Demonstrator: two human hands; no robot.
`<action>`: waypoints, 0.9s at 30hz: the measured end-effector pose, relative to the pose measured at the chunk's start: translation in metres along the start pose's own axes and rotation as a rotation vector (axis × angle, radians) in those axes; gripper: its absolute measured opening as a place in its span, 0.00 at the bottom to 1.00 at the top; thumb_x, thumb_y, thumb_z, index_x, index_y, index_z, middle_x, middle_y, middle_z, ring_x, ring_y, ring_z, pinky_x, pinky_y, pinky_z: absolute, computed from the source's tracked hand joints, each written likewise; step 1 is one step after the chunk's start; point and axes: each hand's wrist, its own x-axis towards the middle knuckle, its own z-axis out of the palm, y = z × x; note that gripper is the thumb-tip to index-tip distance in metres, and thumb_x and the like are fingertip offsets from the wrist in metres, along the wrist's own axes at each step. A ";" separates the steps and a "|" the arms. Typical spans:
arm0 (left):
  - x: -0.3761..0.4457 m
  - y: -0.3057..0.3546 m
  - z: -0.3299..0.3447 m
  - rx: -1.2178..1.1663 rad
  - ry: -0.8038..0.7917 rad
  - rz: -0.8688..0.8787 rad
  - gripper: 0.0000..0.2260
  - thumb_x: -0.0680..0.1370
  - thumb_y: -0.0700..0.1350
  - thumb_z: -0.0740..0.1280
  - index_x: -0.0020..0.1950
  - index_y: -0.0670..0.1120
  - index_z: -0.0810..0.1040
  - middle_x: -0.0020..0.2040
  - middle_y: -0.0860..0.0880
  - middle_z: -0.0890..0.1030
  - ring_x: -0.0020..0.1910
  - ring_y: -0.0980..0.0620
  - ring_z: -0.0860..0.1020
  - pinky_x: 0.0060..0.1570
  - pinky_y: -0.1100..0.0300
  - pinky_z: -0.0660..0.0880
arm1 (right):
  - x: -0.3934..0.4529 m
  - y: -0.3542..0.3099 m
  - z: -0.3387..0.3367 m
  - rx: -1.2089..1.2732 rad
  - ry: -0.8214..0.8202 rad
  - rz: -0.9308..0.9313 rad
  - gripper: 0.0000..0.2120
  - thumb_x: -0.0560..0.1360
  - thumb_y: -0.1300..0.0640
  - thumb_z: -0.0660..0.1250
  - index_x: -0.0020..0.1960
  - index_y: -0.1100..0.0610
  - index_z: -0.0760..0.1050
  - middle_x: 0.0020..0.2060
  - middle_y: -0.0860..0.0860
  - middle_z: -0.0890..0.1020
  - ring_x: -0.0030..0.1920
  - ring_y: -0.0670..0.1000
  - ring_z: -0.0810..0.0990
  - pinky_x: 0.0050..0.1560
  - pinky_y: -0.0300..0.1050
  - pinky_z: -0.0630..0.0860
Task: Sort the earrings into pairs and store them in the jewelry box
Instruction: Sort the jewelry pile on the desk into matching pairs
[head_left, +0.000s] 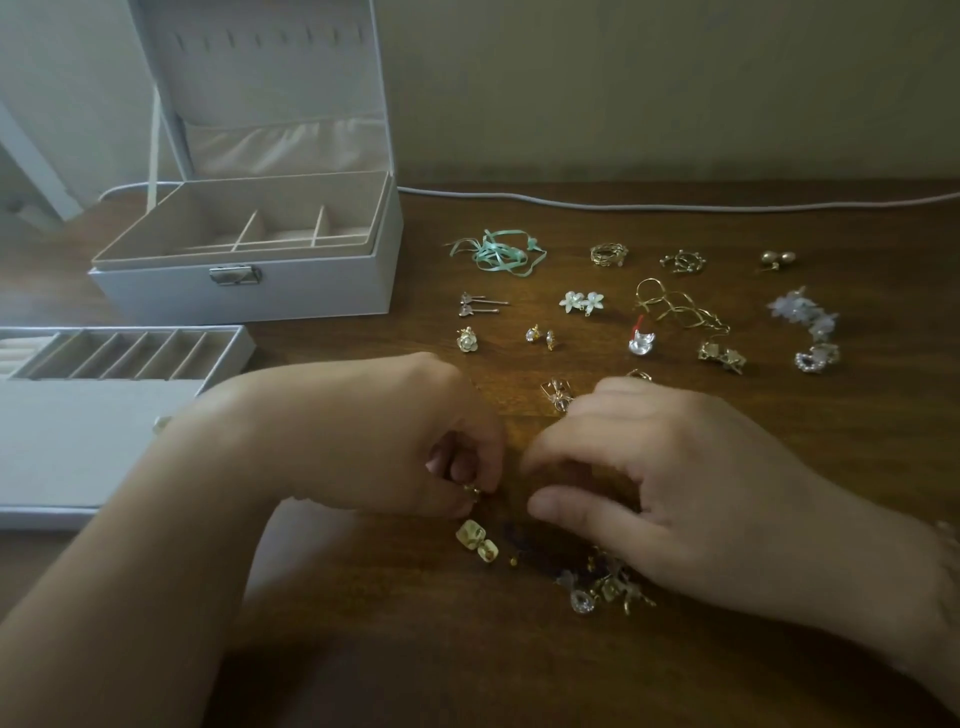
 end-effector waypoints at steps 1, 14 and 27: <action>-0.001 0.001 -0.003 0.014 0.023 0.000 0.08 0.69 0.53 0.71 0.47 0.60 0.81 0.41 0.62 0.81 0.40 0.65 0.79 0.36 0.75 0.71 | 0.000 -0.006 0.002 -0.024 0.028 -0.035 0.15 0.75 0.37 0.58 0.52 0.43 0.77 0.40 0.39 0.76 0.43 0.43 0.72 0.38 0.47 0.74; -0.002 -0.007 -0.015 -0.464 0.164 -0.062 0.04 0.77 0.42 0.71 0.50 0.47 0.84 0.43 0.47 0.85 0.39 0.48 0.83 0.43 0.57 0.81 | 0.007 -0.025 0.021 -0.166 -0.002 -0.223 0.09 0.73 0.46 0.60 0.43 0.45 0.79 0.43 0.42 0.79 0.43 0.48 0.76 0.35 0.46 0.74; 0.023 0.022 0.001 -0.939 0.448 0.064 0.07 0.69 0.38 0.72 0.46 0.42 0.79 0.39 0.40 0.85 0.38 0.47 0.84 0.39 0.63 0.79 | 0.003 0.011 -0.019 0.691 0.328 0.322 0.04 0.71 0.50 0.72 0.41 0.49 0.84 0.39 0.45 0.85 0.45 0.45 0.82 0.48 0.43 0.79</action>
